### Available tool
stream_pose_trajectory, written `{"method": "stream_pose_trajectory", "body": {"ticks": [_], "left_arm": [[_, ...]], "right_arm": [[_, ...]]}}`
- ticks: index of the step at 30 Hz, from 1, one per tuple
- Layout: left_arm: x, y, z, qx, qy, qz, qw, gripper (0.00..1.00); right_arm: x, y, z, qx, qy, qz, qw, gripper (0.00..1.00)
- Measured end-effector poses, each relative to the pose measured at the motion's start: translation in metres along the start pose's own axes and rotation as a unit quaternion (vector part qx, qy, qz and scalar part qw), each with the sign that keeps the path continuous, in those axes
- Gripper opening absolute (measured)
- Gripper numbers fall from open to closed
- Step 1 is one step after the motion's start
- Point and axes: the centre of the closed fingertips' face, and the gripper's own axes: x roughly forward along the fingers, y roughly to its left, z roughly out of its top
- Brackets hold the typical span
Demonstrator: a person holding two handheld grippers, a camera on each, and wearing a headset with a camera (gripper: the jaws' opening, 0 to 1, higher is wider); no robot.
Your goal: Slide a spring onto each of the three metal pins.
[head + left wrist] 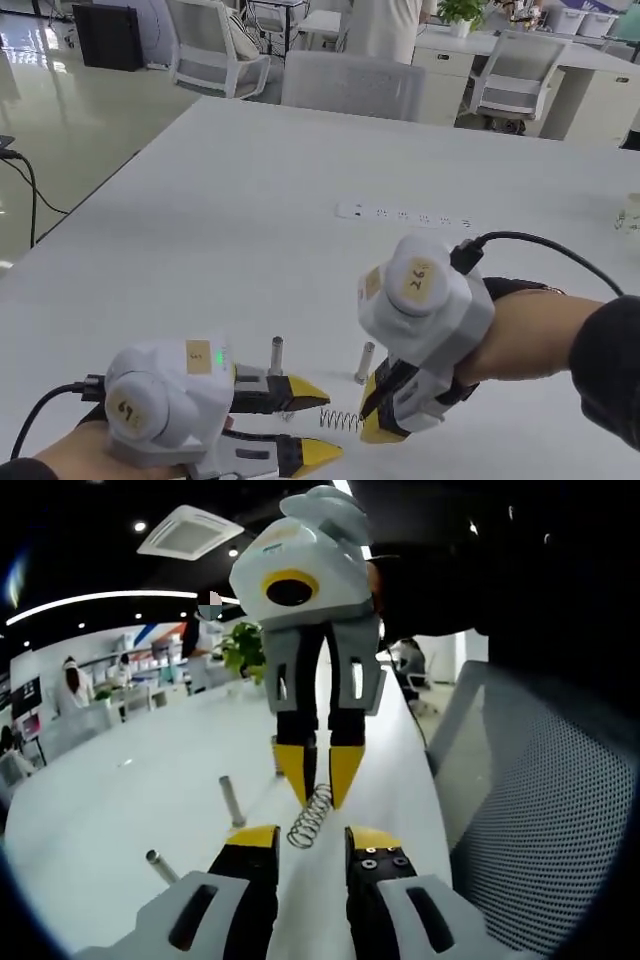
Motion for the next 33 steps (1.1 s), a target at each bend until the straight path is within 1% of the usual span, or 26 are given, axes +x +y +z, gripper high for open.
{"method": "stream_pose_trajectory", "body": {"ticks": [2,7,11,17,22,26,33], "left_arm": [[0.000,-0.001,0.000,0.002,0.000,-0.003,1.0000,0.14],[0.001,-0.003,0.000,0.003,0.001,-0.008,1.0000,0.10],[0.001,-0.005,-0.001,0.005,0.002,-0.012,0.9999,0.04],[0.001,-0.009,-0.002,0.008,0.005,-0.020,0.9998,0.03],[0.002,-0.011,-0.002,0.010,0.007,-0.024,0.9996,0.02],[0.001,-0.010,-0.002,0.011,0.007,-0.022,0.9997,0.02],[0.001,-0.009,-0.002,0.013,0.008,-0.018,0.9997,0.02]], "right_arm": [[0.000,0.001,-0.001,-0.004,0.003,0.002,1.0000,0.08],[0.000,0.004,-0.001,-0.016,0.008,0.008,0.9998,0.08],[0.000,0.008,-0.003,-0.033,0.015,0.014,0.9992,0.08],[0.000,0.011,-0.004,-0.046,0.021,0.020,0.9985,0.08],[-0.005,0.012,-0.002,-0.042,0.024,0.024,0.9985,0.08],[-0.013,0.011,0.004,-0.029,0.014,0.021,0.9992,0.08],[-0.022,0.011,0.018,-0.025,-0.003,0.012,0.9996,0.08]]}}
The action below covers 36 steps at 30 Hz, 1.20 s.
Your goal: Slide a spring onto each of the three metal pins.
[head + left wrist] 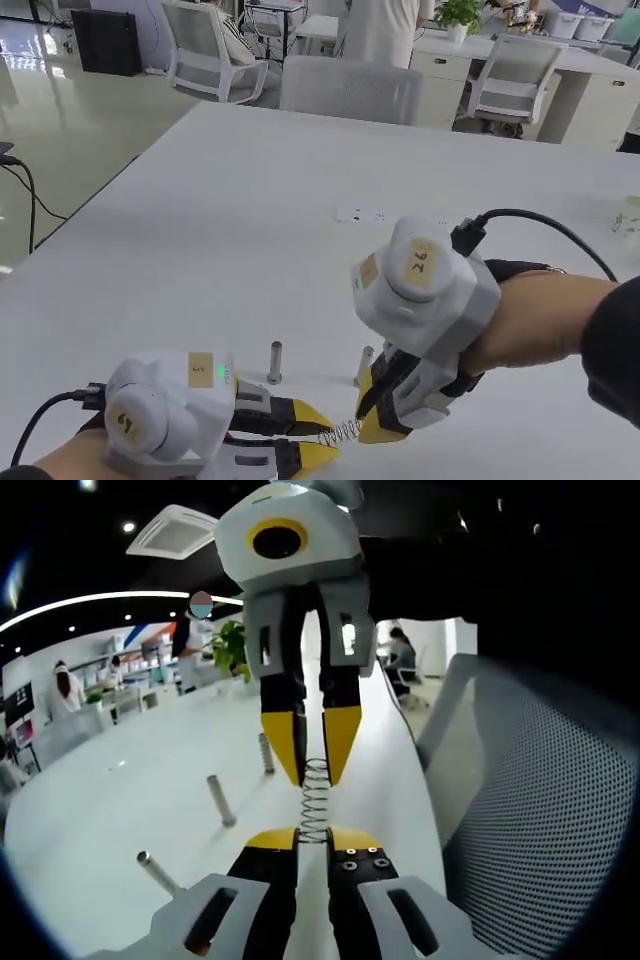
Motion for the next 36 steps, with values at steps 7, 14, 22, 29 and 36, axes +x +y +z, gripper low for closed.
{"method": "stream_pose_trajectory", "body": {"ticks": [7,14,22,29,36], "left_arm": [[0.000,0.000,-0.001,-0.001,0.003,0.000,1.0000,0.02],[0.000,0.000,0.001,-0.003,-0.002,0.000,1.0000,0.02],[-0.001,0.002,0.003,-0.004,-0.005,0.003,1.0000,0.02],[0.000,0.001,0.002,-0.004,-0.005,0.001,1.0000,0.02],[0.000,0.003,0.002,-0.006,-0.005,0.004,1.0000,0.02]], "right_arm": [[-0.003,0.001,0.015,-0.008,-0.018,-0.006,0.9998,0.08],[-0.005,0.001,0.028,-0.017,-0.034,-0.013,0.9992,0.07],[-0.005,0.000,0.032,-0.018,-0.040,-0.018,0.9989,0.08],[-0.002,-0.001,0.028,-0.011,-0.036,-0.017,0.9991,0.12],[0.004,0.003,0.023,-0.004,-0.029,-0.009,0.9995,0.12]]}}
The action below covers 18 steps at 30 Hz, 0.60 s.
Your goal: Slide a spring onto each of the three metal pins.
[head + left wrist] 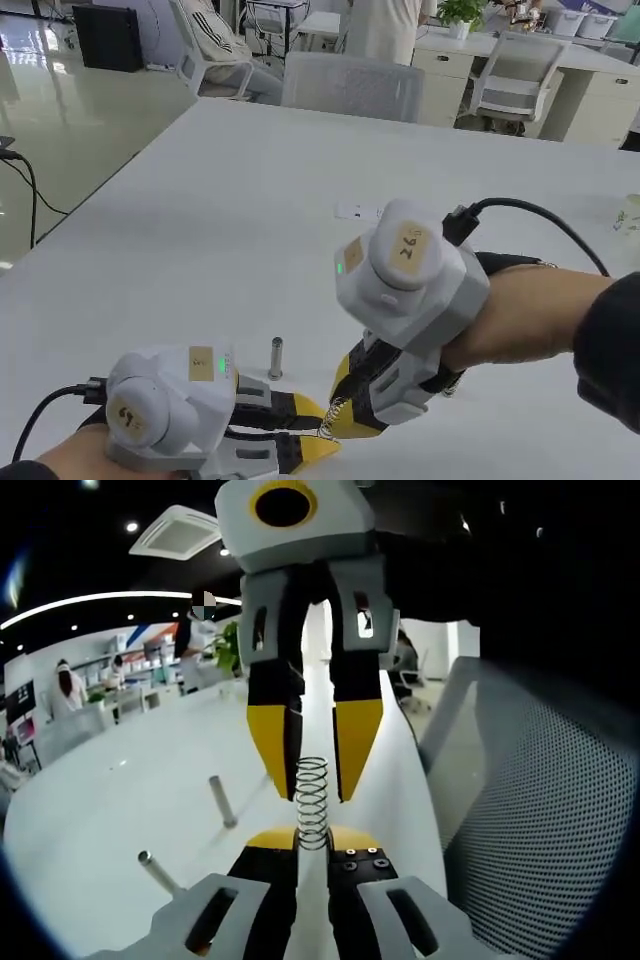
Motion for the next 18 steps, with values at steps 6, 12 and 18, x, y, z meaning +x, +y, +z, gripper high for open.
{"method": "stream_pose_trajectory", "body": {"ticks": [6,12,18], "left_arm": [[0.0000,-0.0005,0.0025,-0.001,-0.004,0.001,1.0000,0.02],[-0.0002,-0.0005,0.0047,-0.004,-0.009,0.002,0.9999,0.02],[0.0001,-0.0017,0.0095,0.000,-0.013,-0.001,0.9999,0.02]], "right_arm": [[0.0037,-0.0013,-0.0009,0.004,0.003,0.000,1.0000,0.11],[0.0040,-0.0025,-0.0016,0.008,0.004,-0.003,1.0000,0.10],[0.0049,-0.0028,-0.0036,0.008,0.011,-0.004,0.9999,0.09]]}}
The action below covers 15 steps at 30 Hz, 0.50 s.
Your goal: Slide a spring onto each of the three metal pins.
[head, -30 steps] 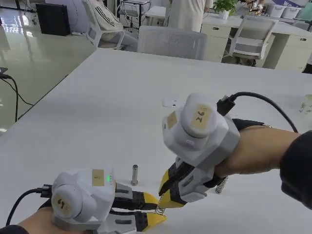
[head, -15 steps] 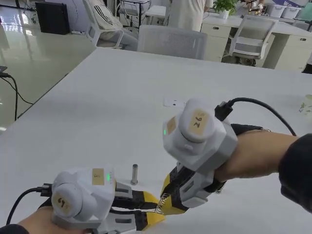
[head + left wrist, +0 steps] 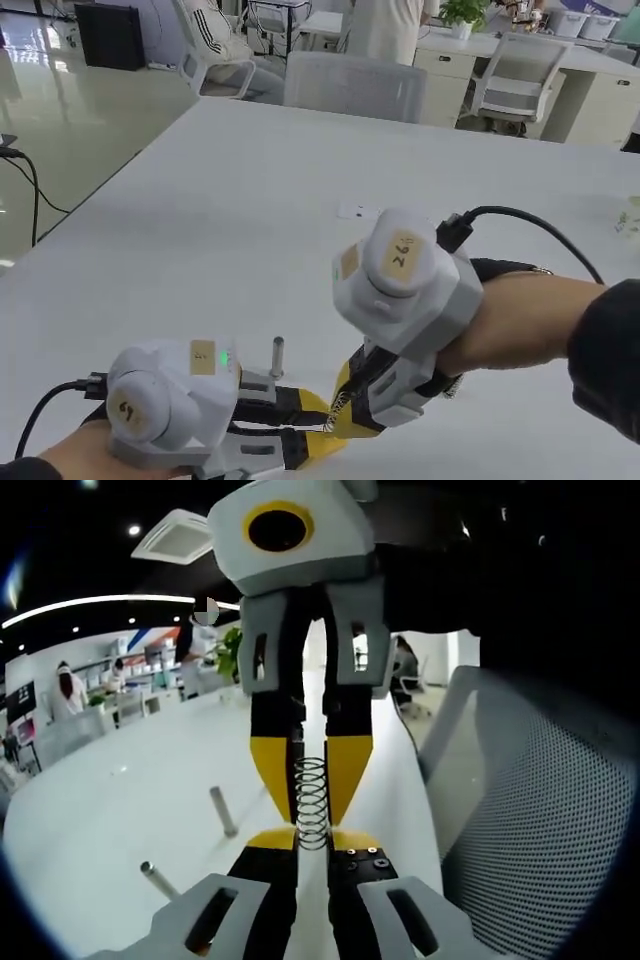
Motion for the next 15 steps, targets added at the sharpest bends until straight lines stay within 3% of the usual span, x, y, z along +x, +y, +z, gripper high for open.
{"method": "stream_pose_trajectory", "body": {"ticks": [15], "left_arm": [[-0.0005,0.0029,0.0005,-0.002,-0.004,0.007,1.0000,0.03]], "right_arm": [[-0.0017,-0.0037,0.0005,0.000,0.008,-0.007,0.9999,0.08]]}}
